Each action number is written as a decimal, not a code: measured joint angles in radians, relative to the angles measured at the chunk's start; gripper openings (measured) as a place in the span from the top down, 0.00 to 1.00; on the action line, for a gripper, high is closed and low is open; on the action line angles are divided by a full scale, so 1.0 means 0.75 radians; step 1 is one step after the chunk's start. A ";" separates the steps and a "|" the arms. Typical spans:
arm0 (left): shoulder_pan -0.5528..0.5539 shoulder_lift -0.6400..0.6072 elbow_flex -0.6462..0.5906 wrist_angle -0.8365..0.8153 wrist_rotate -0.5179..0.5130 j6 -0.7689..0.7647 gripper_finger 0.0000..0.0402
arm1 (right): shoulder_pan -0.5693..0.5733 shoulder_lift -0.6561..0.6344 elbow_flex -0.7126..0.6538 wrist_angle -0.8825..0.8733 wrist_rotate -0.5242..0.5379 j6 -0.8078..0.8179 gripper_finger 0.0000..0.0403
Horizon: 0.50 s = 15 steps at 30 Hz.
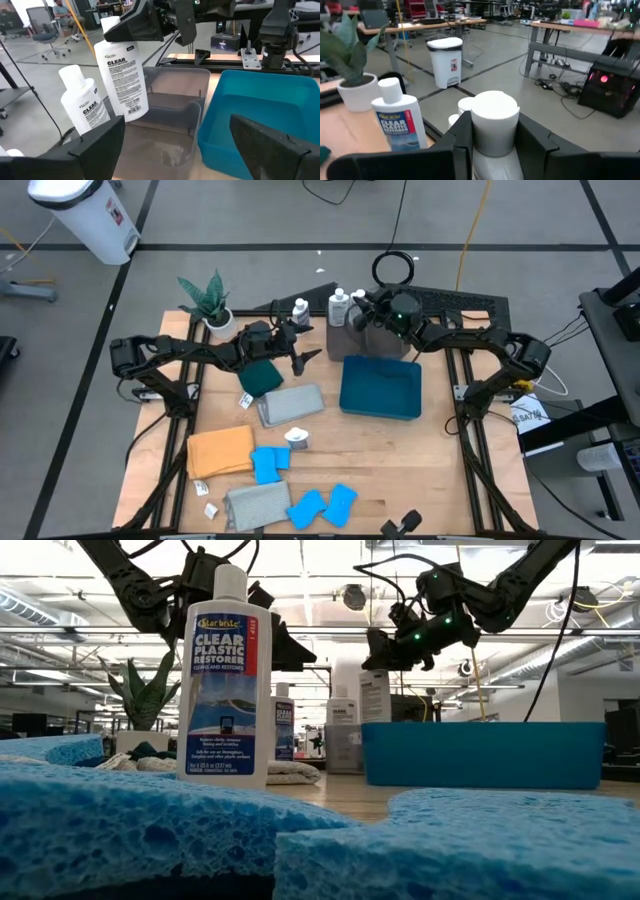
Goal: Pick & Place Kitchen Items
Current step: Put the white clear plastic restorer into the left black bin
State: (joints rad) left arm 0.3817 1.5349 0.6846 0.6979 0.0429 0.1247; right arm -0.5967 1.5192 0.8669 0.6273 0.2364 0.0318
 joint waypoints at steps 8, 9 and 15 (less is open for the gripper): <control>0.000 0.000 0.000 -0.002 0.000 -0.040 0.10 | 0.046 0.014 0.000 0.012 0.182 0.050 0.80; 0.000 0.000 0.000 -0.009 0.000 -0.040 0.10 | 0.052 0.024 0.001 0.028 0.186 0.058 0.80; -0.001 0.001 -0.001 -0.045 -0.001 -0.041 0.10 | 0.077 0.075 0.004 0.058 0.286 0.101 0.80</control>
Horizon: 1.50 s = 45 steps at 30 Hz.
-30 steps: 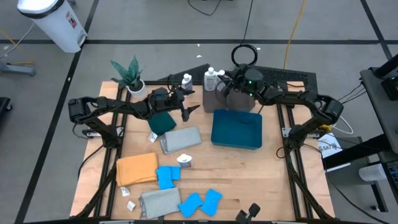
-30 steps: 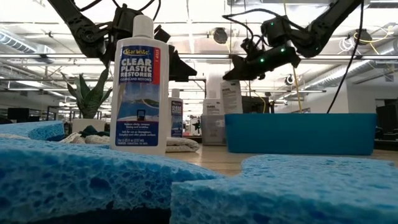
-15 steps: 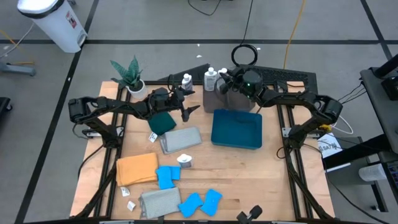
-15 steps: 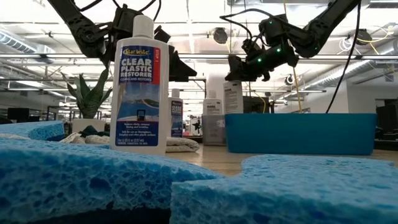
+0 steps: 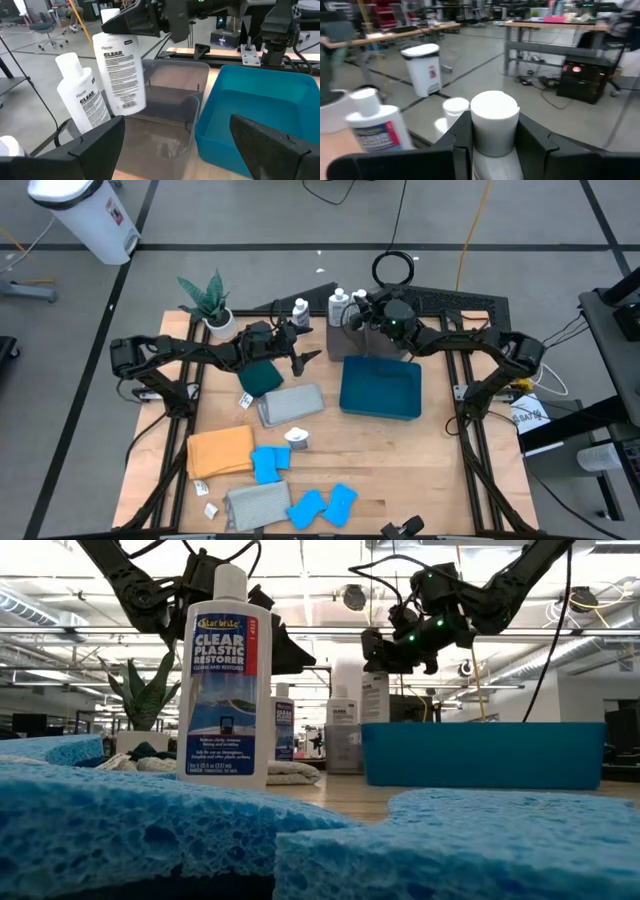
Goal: Pick & Place Kitchen Items
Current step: Put the white clear plastic restorer into the left black bin
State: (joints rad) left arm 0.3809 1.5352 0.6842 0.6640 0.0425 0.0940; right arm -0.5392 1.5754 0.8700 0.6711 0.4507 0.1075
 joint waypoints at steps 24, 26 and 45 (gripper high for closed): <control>-0.003 0.000 0.000 -0.045 0.000 0.012 0.10 | 0.001 0.216 0.002 0.199 0.027 -0.124 0.76; -0.003 0.000 0.000 -0.044 0.000 0.023 0.10 | 0.001 0.216 0.002 0.200 0.028 -0.125 0.70; 0.013 -0.054 -0.002 -0.087 -0.118 0.009 0.10 | 0.006 0.043 0.003 0.070 -0.013 -0.231 0.54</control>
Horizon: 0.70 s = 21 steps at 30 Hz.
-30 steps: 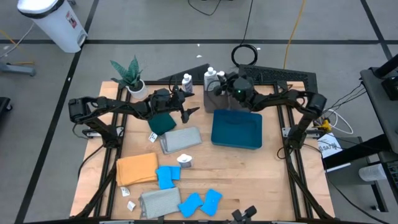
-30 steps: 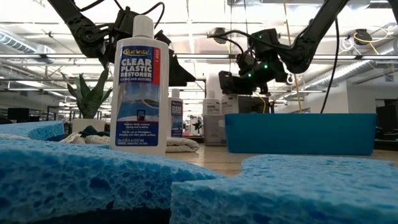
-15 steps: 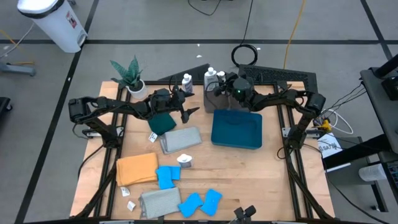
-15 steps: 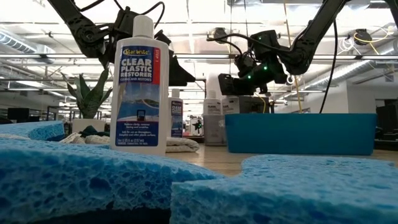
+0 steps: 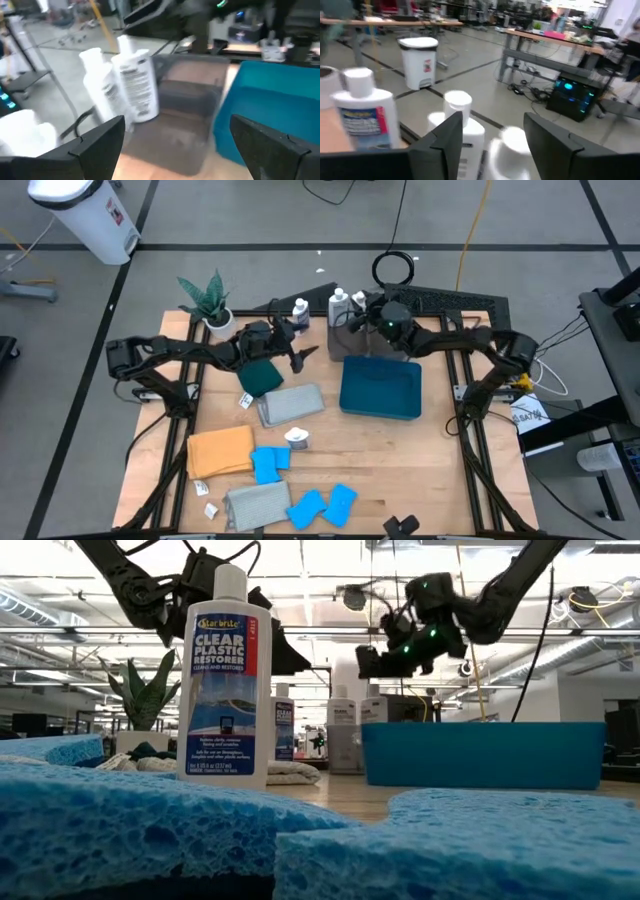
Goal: Pick & Place Kitchen Items
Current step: Put the white clear plastic restorer into the left black bin
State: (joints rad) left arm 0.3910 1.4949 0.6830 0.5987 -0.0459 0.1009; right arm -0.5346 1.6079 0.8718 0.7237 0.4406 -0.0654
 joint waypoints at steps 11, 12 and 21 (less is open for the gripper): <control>0.185 -0.086 -0.151 -0.012 -0.028 -0.104 0.10 | 0.045 -0.314 -0.001 -0.331 -0.035 -0.098 0.54; 0.198 -0.074 -0.176 0.035 -0.039 -0.112 0.10 | 0.053 -0.334 -0.001 -0.344 -0.035 -0.109 0.54; 0.228 0.195 -0.217 0.235 -0.096 -0.137 0.10 | 0.112 -0.384 -0.001 -0.386 -0.036 -0.184 0.55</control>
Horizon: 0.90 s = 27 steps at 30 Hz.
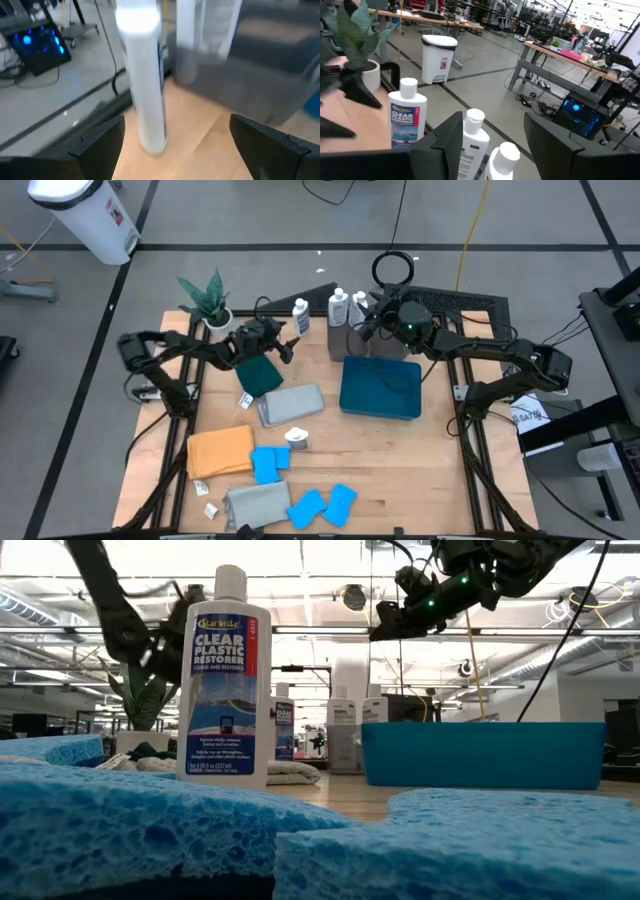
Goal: Pick & Place Kitchen Items
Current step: Put the white clear plastic restorer into the left black bin
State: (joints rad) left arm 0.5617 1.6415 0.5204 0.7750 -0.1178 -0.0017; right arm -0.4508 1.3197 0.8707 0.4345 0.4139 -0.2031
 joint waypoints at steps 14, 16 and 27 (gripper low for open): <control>-0.016 0.342 0.122 0.277 -0.090 -0.016 0.10 | 0.002 0.001 0.000 -0.038 0.000 -0.011 0.56; -0.013 0.341 0.155 0.231 -0.096 -0.054 0.10 | 0.002 0.001 0.000 -0.038 0.000 -0.027 0.56; -0.013 0.340 0.402 -0.242 -0.155 -0.080 0.14 | 0.002 0.001 0.000 -0.038 0.000 -0.044 0.57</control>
State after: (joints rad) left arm 0.5522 1.8965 0.8223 0.5938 -0.2336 -0.0616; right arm -0.4496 1.3205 0.8707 0.4057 0.4137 -0.2359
